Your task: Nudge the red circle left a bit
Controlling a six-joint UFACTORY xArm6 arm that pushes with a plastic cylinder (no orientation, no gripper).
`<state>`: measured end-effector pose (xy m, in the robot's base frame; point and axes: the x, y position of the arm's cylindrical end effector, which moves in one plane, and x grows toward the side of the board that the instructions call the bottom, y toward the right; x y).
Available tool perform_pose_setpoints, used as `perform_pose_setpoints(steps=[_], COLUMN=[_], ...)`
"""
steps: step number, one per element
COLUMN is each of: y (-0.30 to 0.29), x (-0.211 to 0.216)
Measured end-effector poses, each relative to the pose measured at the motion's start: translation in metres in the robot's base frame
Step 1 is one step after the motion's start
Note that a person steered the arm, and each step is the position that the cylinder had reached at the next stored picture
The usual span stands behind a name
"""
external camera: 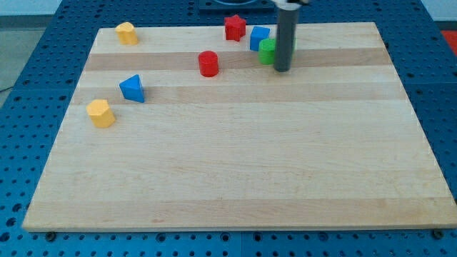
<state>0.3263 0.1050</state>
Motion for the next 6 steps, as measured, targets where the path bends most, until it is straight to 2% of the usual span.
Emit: perform_pose_setpoints(steps=[1, 2, 4, 5, 6], y=[0.028, 0.006, -0.103, -0.132, -0.133], x=[0.004, 0.005, 0.010, -0.007, -0.031])
